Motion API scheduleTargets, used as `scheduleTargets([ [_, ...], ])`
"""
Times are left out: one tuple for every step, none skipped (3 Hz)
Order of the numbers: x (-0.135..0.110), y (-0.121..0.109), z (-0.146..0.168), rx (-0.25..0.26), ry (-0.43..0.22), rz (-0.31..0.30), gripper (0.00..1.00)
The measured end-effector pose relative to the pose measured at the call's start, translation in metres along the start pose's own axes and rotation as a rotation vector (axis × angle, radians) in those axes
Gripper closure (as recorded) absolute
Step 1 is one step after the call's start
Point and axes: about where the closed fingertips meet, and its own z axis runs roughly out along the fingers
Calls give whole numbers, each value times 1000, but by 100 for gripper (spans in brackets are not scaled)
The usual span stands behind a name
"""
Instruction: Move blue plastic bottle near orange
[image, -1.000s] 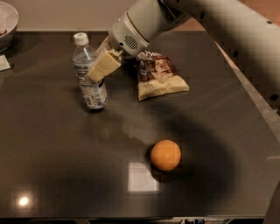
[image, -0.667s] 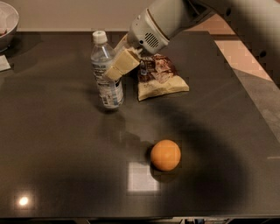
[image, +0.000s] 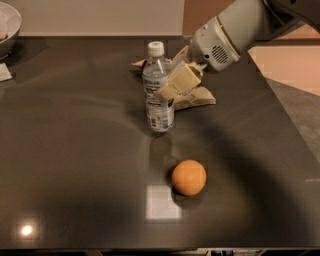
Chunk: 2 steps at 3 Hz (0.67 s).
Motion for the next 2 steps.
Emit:
scheduleTargets([
  [32,10,-15,16,-14,55,100],
  [55,20,-25,23,-23,90,100],
])
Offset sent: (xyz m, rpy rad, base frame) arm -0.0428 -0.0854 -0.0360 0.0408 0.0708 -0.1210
